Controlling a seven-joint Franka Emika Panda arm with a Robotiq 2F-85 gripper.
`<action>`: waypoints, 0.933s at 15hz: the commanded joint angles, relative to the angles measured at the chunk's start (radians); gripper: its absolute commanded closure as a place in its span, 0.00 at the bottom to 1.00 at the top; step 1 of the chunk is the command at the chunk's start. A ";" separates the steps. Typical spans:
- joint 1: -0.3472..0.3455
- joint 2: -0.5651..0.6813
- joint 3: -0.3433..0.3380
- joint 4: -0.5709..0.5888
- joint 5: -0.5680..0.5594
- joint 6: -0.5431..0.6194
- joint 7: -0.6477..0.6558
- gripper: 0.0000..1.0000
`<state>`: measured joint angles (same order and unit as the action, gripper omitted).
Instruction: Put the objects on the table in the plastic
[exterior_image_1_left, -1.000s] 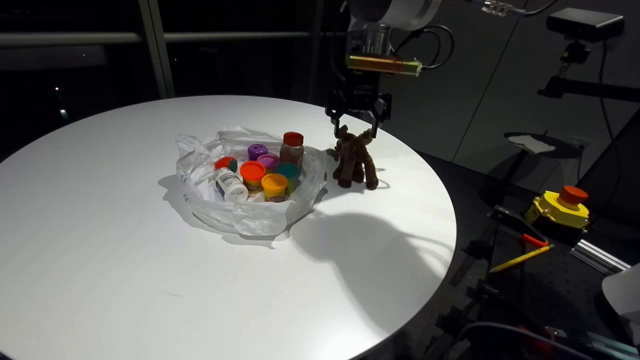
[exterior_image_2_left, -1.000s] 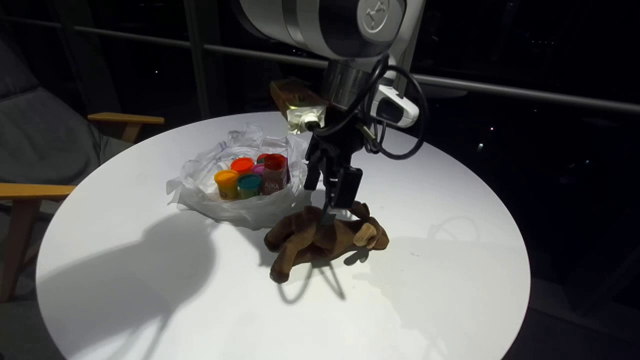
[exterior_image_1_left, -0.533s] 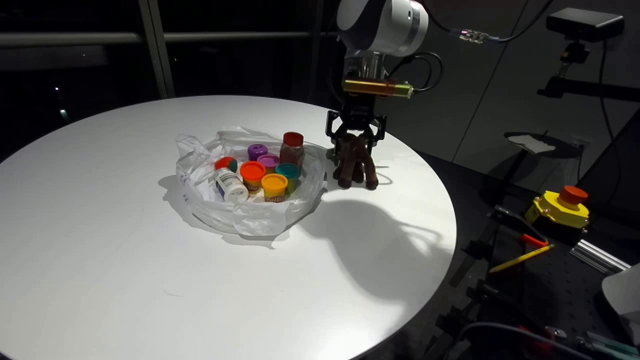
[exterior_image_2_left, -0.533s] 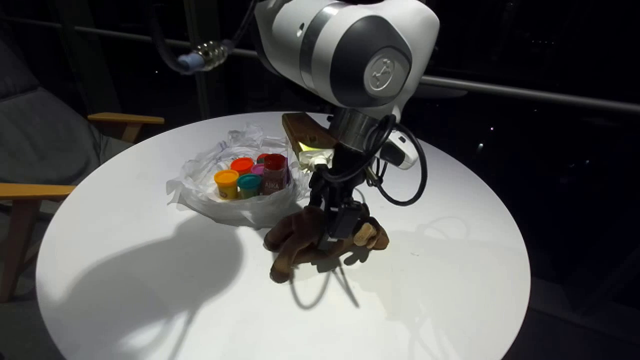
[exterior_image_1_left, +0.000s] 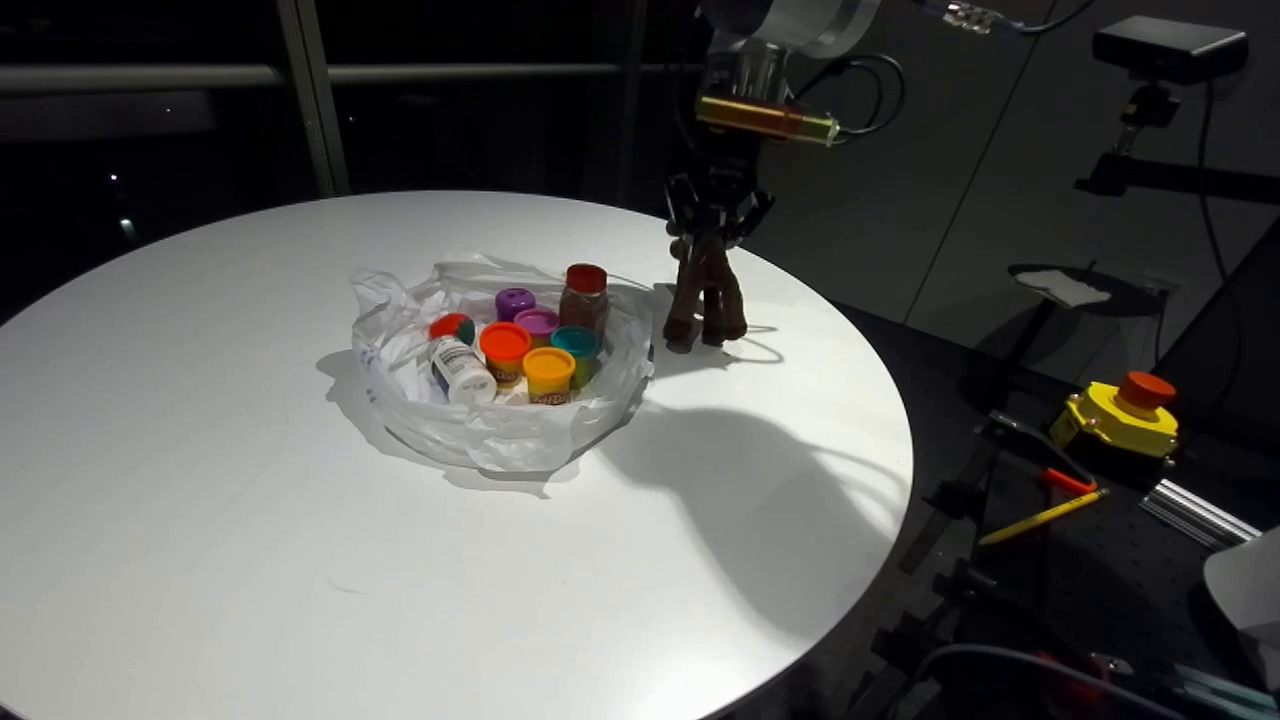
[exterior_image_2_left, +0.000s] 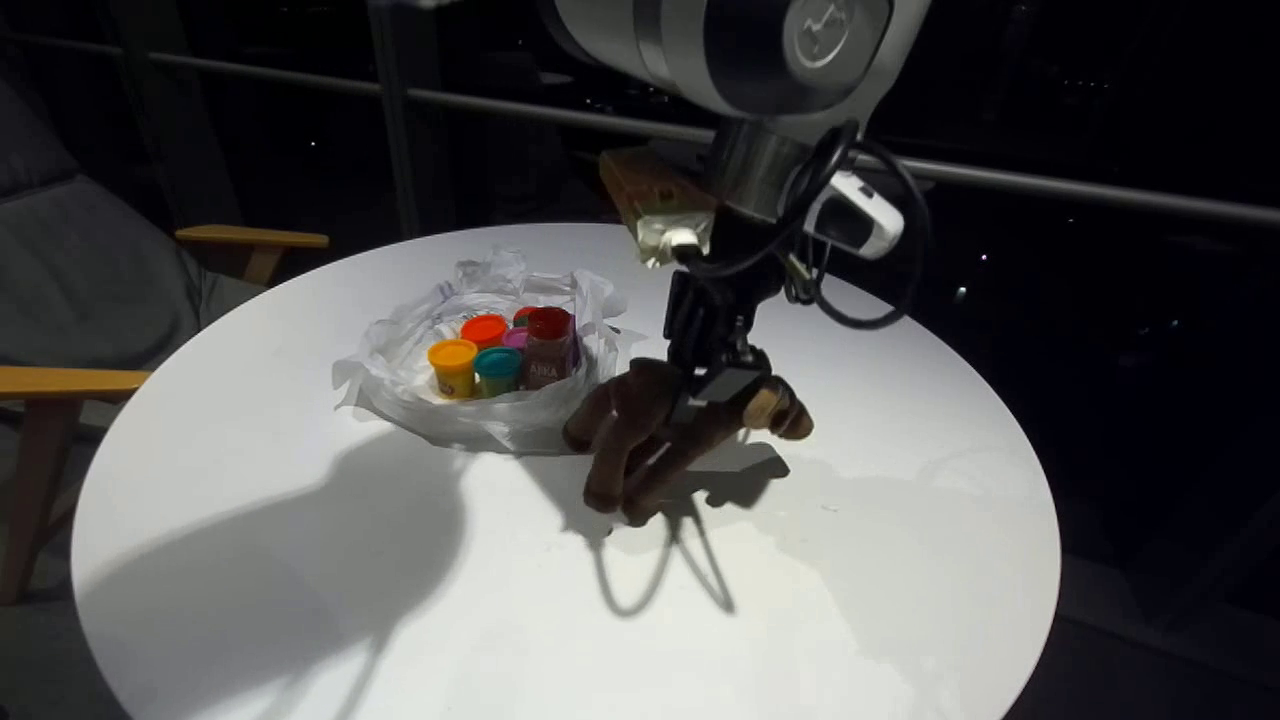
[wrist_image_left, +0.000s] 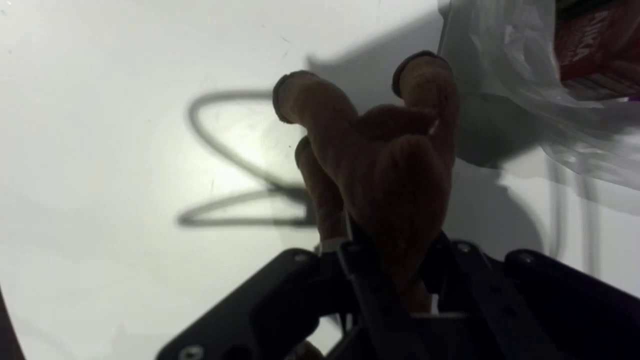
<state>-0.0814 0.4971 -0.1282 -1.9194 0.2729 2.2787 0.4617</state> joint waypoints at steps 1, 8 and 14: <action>0.070 -0.208 -0.023 -0.120 -0.069 0.021 0.092 0.90; 0.235 -0.341 0.085 -0.095 -0.368 -0.045 0.354 0.88; 0.291 -0.217 0.208 -0.024 -0.375 0.092 0.248 0.89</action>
<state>0.2097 0.2101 0.0506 -1.9955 -0.1139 2.2958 0.7807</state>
